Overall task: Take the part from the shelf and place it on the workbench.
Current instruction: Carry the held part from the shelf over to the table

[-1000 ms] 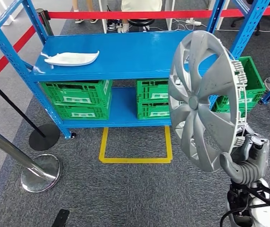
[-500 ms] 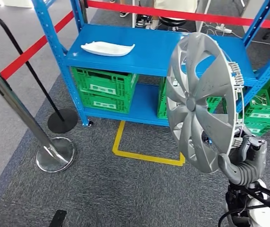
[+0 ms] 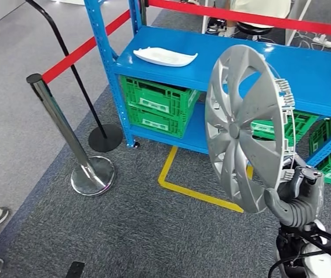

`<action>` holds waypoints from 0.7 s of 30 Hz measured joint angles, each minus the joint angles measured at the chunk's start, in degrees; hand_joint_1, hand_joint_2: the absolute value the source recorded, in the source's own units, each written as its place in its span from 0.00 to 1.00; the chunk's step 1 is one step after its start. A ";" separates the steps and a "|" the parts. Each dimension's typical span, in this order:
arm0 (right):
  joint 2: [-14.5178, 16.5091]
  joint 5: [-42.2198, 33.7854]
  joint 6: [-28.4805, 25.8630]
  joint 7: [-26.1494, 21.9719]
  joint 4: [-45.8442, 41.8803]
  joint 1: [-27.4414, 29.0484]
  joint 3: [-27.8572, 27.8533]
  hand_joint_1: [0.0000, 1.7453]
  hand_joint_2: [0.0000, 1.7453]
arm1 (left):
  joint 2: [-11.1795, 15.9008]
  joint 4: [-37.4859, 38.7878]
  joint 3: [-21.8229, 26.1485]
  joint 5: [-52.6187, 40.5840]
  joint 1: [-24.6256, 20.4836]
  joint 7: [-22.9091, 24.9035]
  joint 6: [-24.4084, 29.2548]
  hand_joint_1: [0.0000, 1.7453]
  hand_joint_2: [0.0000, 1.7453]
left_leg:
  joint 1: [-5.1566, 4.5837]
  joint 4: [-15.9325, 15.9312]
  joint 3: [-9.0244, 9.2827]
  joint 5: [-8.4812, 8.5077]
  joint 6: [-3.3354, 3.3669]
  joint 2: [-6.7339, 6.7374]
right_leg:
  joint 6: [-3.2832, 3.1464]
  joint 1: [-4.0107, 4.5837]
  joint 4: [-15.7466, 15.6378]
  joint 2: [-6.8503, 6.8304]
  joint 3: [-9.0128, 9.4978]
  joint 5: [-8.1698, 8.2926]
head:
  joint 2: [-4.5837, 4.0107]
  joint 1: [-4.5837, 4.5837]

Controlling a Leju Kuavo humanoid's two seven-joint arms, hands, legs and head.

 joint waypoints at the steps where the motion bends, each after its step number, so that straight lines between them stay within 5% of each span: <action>1: 0.01 0.05 -0.01 -0.07 -0.04 0.12 -0.01 1.00 1.00 | -0.08 0.00 0.00 -0.07 -0.10 -0.15 0.27 0.00 1.00 | 0.13 3.79 -1.74 -1.90 -0.23 0.98 | -0.13 0.06 0.01 -0.90 -0.04 0.00 | 0.00 -0.22; 3: 0.02 0.25 -0.04 -0.31 -0.12 0.65 -0.03 1.00 1.00 | -0.17 0.00 0.00 -0.27 -0.14 -0.63 1.07 0.00 1.00 | 0.34 8.97 -3.96 -3.63 -0.47 1.59 | -0.20 0.14 0.06 -2.67 -0.10 -0.03 | -0.01 -0.22; 4: 0.02 0.43 -0.05 -0.57 -0.36 1.24 -0.03 1.00 1.00 | -0.18 0.00 0.01 -0.36 -0.05 -0.86 1.43 0.00 1.00 | 0.38 8.82 -3.72 -2.99 -0.49 1.71 | -0.20 0.15 0.08 -3.50 -0.10 -0.07 | -0.01 -0.23; 7: 0.02 1.64 0.13 -2.32 -2.28 4.10 -0.03 1.00 1.00 | -0.21 0.00 0.01 -0.55 0.32 -1.28 2.01 0.00 1.00 | 0.13 -1.15 1.91 1.81 -0.23 4.55 | 0.15 0.39 0.21 -5.80 0.07 -0.34 | 0.00 -0.30; 9: 0.04 2.75 0.33 -3.72 -3.96 6.08 -0.01 1.00 1.00 | -0.28 0.00 0.00 -0.75 0.39 -1.39 2.14 0.00 1.00 | -0.18 -5.82 4.25 2.97 0.38 6.50 | 0.62 0.81 0.30 -7.02 0.19 -0.60 | 0.00 -0.28; 11: 0.09 3.84 0.49 -4.72 -5.49 7.57 0.24 1.00 1.00 | -0.36 0.00 -0.01 -0.98 0.61 -1.45 2.23 0.00 1.00 | -0.33 -6.26 4.13 2.94 1.16 5.57 | 1.10 0.93 0.16 -8.23 0.48 -0.75 | 0.00 -0.17; 12: 0.15 4.29 0.53 -4.97 -6.06 8.06 0.41 1.00 1.00 | -0.38 0.00 -0.02 -1.06 0.79 -1.48 2.26 0.00 1.00 | -0.27 -6.33 4.11 3.03 1.50 4.93 | 1.44 0.80 0.26 -8.07 0.53 -1.00 | 0.00 -0.14; 14: 0.25 5.11 0.50 -5.15 -7.18 8.88 0.74 1.00 1.00 | -0.32 0.00 0.00 -1.17 0.94 -1.64 2.33 0.00 1.00 | -0.06 -6.47 4.12 3.28 2.23 3.64 | 1.95 0.52 2.83 -5.36 -0.44 -3.03 | 0.00 -0.04; 16: 0.28 5.99 0.25 -5.22 -8.30 9.79 0.91 1.00 1.00 | -0.34 0.00 0.01 -1.41 0.82 -1.86 2.41 0.00 1.00 | 0.03 -6.48 4.03 3.43 2.74 2.30 | 2.05 0.44 9.99 -2.21 -3.59 -6.92 | 0.00 0.15; 18: 0.29 6.86 -0.50 -5.26 -9.28 10.82 0.99 1.00 1.00 | -0.58 0.00 -0.01 -1.94 0.76 -1.72 2.64 0.00 1.00 | -0.04 -6.46 3.92 3.54 2.97 0.69 | 1.94 0.50 16.43 -1.57 -6.59 -9.17 | 0.00 0.20; 19: 0.30 7.13 -0.84 -5.27 -9.66 11.36 1.02 1.00 1.00 | -0.73 0.00 -0.02 -2.24 0.80 -1.56 2.78 0.00 1.00 | -0.05 -6.45 3.91 3.60 2.97 -0.18 | 1.88 0.50 16.87 -1.52 -6.83 -8.72 | 0.00 0.21; 21: 0.30 7.26 -1.18 -5.25 -10.12 12.17 1.04 1.00 1.00 | -0.95 0.00 -0.09 -2.85 0.91 -1.31 2.99 0.00 1.00 | 0.05 -6.38 3.94 3.74 2.79 -1.85 | 1.77 0.34 11.18 -0.76 -4.08 -5.14 | -0.01 0.21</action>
